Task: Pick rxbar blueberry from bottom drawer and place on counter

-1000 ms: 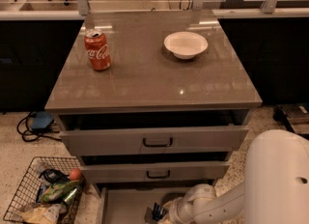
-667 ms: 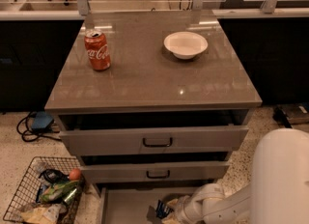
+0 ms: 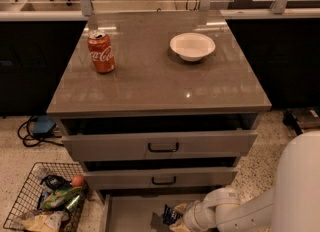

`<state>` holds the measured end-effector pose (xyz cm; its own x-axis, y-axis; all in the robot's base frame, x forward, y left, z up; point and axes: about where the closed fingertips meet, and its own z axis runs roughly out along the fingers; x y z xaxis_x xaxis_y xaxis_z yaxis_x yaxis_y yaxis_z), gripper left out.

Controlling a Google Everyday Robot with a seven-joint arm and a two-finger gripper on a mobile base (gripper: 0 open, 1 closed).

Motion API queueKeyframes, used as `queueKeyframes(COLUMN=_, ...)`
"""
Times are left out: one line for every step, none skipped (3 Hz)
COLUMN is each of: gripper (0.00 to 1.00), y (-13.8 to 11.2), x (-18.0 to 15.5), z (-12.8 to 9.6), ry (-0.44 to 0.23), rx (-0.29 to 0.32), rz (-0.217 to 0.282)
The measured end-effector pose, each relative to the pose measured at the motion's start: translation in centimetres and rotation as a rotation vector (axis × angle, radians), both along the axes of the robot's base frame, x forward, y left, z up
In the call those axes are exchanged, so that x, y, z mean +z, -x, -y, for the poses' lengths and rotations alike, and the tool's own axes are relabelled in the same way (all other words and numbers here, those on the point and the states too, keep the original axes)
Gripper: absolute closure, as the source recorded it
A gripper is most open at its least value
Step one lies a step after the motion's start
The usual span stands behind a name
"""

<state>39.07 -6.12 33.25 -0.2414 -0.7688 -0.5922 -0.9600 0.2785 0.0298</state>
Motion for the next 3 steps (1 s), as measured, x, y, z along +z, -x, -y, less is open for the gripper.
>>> queueKeyframes(gripper=1.0, y=0.7, x=2.8, z=-1.2, ry=0.037, rx=0.036, rz=0.032)
queueKeyframes(gripper=1.0, y=1.1, x=6.0, z=-2.7, ry=0.112, rx=0.053, rz=0.059)
queueKeyframes(gripper=1.0, y=1.1, x=9.2, z=-3.4, ry=0.177, rx=0.053, rz=0.084)
